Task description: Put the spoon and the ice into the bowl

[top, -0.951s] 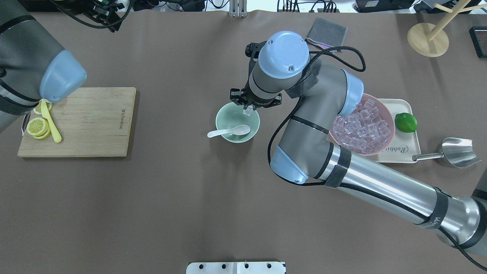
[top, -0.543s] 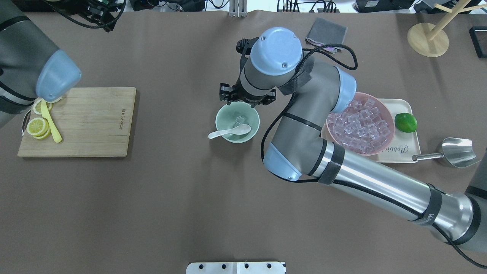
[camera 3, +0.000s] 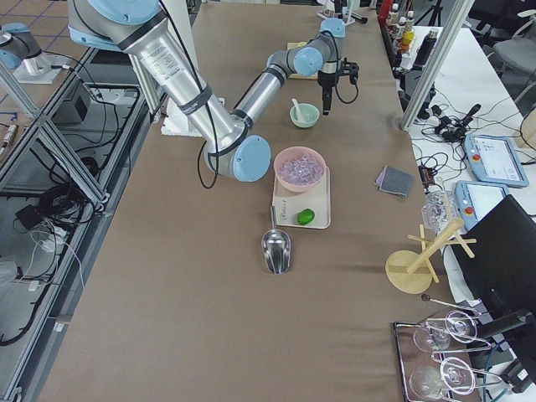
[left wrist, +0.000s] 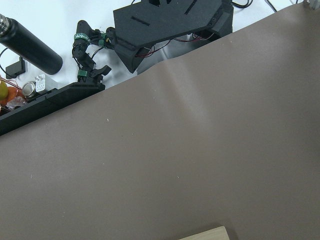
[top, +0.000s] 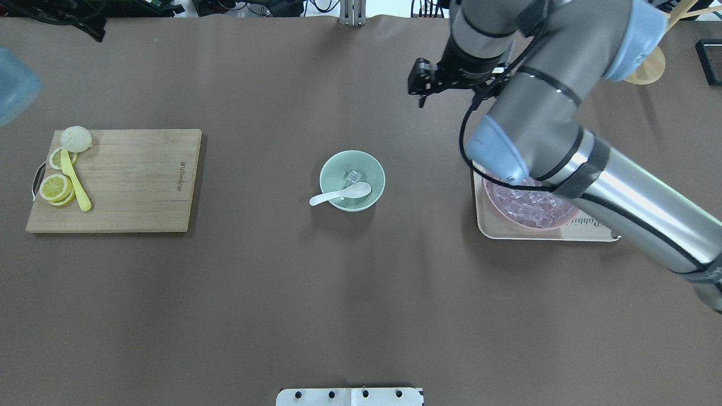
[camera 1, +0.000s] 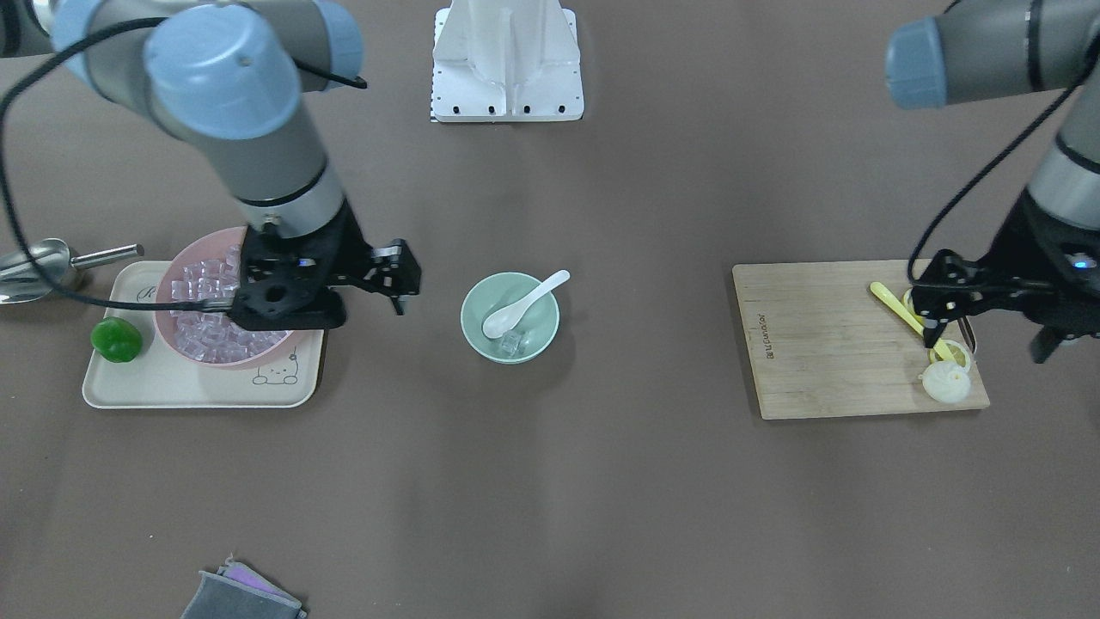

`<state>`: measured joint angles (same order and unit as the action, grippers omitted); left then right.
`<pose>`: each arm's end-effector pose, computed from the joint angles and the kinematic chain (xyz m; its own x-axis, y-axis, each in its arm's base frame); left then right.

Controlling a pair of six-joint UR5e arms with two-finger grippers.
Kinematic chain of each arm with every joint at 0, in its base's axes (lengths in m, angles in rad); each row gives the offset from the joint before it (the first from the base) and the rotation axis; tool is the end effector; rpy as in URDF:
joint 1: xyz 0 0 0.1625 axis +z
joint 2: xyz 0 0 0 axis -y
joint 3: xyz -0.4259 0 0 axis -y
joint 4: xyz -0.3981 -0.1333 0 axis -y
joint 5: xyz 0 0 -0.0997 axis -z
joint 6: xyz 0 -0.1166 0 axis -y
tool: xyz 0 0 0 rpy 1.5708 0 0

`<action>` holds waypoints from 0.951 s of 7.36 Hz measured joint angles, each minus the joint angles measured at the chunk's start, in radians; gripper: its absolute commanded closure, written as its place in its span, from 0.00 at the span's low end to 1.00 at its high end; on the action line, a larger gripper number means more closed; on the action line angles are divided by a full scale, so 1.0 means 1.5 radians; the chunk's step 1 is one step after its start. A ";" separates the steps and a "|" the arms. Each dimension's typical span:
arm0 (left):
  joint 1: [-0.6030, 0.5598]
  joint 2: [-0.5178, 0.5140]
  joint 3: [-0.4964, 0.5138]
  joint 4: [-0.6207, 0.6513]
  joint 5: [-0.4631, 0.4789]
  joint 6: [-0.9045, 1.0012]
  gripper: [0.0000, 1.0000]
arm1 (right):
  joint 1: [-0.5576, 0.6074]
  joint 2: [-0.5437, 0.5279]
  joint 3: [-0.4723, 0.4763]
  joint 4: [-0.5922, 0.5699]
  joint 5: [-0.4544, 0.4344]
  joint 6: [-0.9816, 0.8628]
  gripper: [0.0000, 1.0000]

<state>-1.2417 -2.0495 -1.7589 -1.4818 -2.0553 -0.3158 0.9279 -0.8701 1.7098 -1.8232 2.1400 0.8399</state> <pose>0.1350 -0.6396 0.3263 0.8019 0.2545 -0.5405 -0.0228 0.9171 0.3980 -0.3500 -0.5847 0.2182 0.7021 -0.0006 0.7121 -0.0355 0.9987 0.0358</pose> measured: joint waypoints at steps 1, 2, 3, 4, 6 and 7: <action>-0.054 0.033 0.005 0.003 -0.024 0.038 0.02 | 0.064 -0.069 0.021 -0.021 0.050 -0.108 0.00; -0.107 0.065 0.015 0.006 -0.070 0.056 0.02 | 0.124 -0.130 0.028 -0.028 0.090 -0.204 0.00; -0.151 0.102 0.022 0.007 -0.130 0.064 0.02 | 0.179 -0.179 0.024 -0.032 0.118 -0.283 0.00; -0.182 0.145 0.025 0.003 -0.175 0.068 0.02 | 0.227 -0.220 0.014 -0.034 0.143 -0.354 0.00; -0.216 0.214 0.030 -0.011 -0.199 0.090 0.02 | 0.304 -0.296 -0.021 -0.031 0.163 -0.502 0.00; -0.229 0.234 0.030 -0.015 -0.201 0.102 0.02 | 0.342 -0.319 -0.041 -0.030 0.161 -0.565 0.00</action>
<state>-1.5848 -1.6985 -1.7137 -1.5038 -2.3572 -0.1624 1.4415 -1.3486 1.6482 -1.8687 2.3817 -0.0079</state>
